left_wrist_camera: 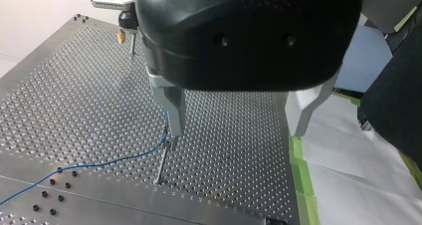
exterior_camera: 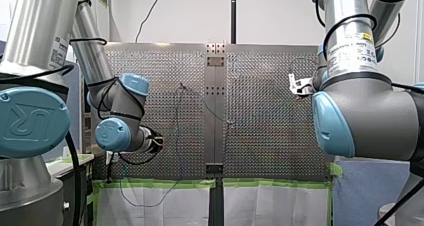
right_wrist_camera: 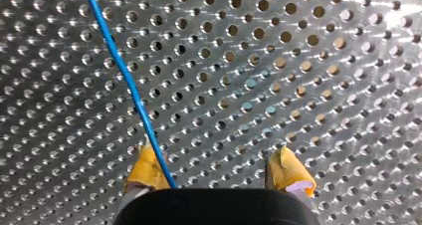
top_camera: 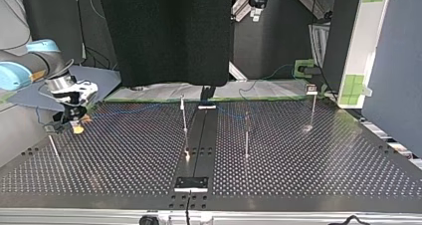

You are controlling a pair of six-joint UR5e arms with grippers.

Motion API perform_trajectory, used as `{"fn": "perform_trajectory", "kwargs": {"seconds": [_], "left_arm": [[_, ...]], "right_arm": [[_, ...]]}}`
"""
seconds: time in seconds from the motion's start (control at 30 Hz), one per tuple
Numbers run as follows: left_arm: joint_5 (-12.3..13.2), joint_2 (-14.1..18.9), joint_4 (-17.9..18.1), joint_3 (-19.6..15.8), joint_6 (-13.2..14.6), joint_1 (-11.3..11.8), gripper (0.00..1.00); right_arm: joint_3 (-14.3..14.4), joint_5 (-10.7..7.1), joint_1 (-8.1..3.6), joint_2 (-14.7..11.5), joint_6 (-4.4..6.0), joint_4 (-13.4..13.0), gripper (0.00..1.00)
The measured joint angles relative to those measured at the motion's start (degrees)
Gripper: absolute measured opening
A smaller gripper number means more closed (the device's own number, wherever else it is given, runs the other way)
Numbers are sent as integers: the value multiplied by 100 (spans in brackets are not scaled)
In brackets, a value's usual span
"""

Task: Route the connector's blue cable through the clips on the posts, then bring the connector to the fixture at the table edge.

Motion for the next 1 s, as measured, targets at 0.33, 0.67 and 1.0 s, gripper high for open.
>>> {"fn": "perform_trajectory", "kwargs": {"seconds": [0.33, 0.67, 1.0], "left_arm": [[0, 0, -1, 0, 0, 0, 100], [0, 0, -1, 0, 0, 3, 100], [0, 0, 7, 0, 0, 2, 100]], "right_arm": [[45, 144, 29, -1, -148, 220, 100], [55, 336, 166, -8, -385, 493, 100], [207, 606, 392, -146, -515, 608, 100]]}}
